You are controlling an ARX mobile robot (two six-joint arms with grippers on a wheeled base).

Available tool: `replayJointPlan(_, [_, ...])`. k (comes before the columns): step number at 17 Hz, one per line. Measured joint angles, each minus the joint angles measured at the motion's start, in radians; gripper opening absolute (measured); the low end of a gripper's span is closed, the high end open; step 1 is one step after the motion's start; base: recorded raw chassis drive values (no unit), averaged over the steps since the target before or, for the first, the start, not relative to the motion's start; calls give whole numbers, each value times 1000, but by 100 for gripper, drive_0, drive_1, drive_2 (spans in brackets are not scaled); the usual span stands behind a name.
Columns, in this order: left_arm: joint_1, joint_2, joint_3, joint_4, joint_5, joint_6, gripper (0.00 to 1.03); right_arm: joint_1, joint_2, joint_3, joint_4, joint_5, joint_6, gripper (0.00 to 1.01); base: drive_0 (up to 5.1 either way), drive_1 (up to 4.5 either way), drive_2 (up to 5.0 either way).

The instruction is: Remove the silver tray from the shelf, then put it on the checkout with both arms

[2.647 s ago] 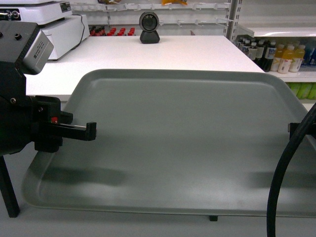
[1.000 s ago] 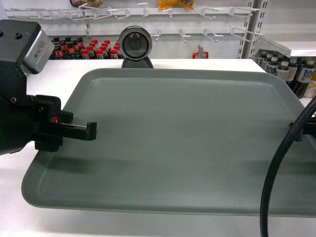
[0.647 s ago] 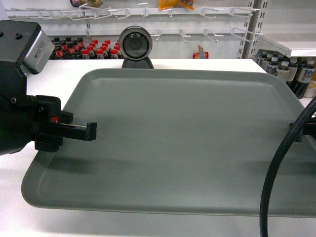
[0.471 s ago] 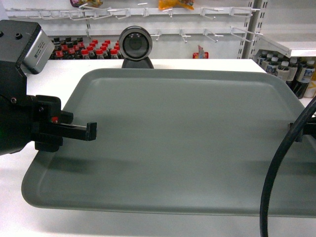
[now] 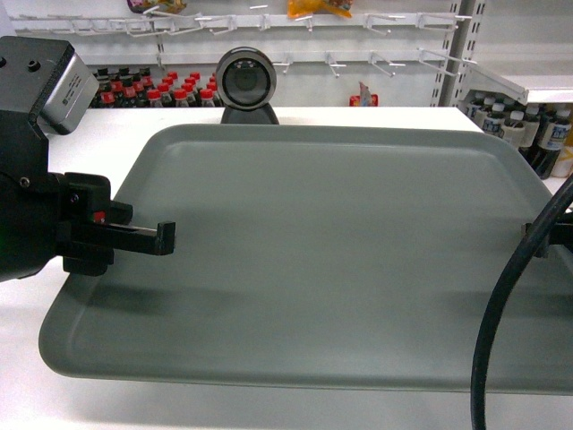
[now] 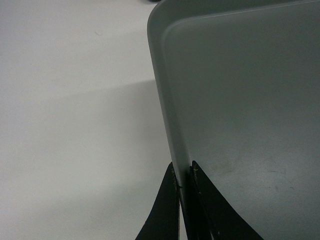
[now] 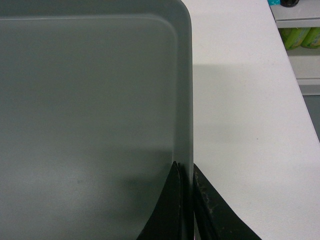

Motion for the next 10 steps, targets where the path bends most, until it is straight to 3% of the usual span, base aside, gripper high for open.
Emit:
replayJointPlan(1, [0,0,0,0,0,0,3,0,0,0,0,0,0,3,0,0,0])
replayJointPlan(2, [0,0,0,1,-6,-1,3,0,25,-34,161,-6,10,3,0,0,0])
replayJointPlan(3, [-5,0,14,-40,-51,-29,3,2,58,-39,241,-16,15,3,0,0,0])
replayJointPlan(4, [-32,11,46,-113,-167,-89,3,9,95,-34,301,-26,14,3,0,0,0])
replayJointPlan(6, [-43,53,64,-126,-293,-188,3,23,130,-8,281,-28,16,3,0,0,0])
replayJointPlan(7, [-24,100,74,-106,-301,-216,3,30,190,47,260,-36,17,3,0,0,0])
replayJointPlan(10, [19,195,150,-48,-282,-183,3,40,286,140,284,-15,20,3,0,0,0])
